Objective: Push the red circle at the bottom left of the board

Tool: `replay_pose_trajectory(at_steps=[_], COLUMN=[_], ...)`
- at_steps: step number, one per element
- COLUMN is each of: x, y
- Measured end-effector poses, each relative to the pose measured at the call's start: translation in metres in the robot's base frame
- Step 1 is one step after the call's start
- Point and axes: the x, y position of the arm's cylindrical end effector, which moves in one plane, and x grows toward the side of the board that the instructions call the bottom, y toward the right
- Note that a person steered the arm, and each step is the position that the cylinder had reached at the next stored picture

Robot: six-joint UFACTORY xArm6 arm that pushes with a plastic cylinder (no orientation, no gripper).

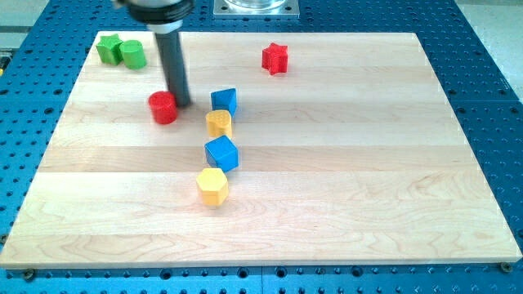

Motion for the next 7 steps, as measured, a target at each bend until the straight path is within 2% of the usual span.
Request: replay_pose_trajectory(at_steps=[1, 2, 3, 4, 5, 6, 7], x=[0.045, 0.022, 0.082, 0.141, 0.102, 0.11, 0.135], y=[-0.03, 0.009, -0.052, -0.066, -0.055, -0.105, -0.116])
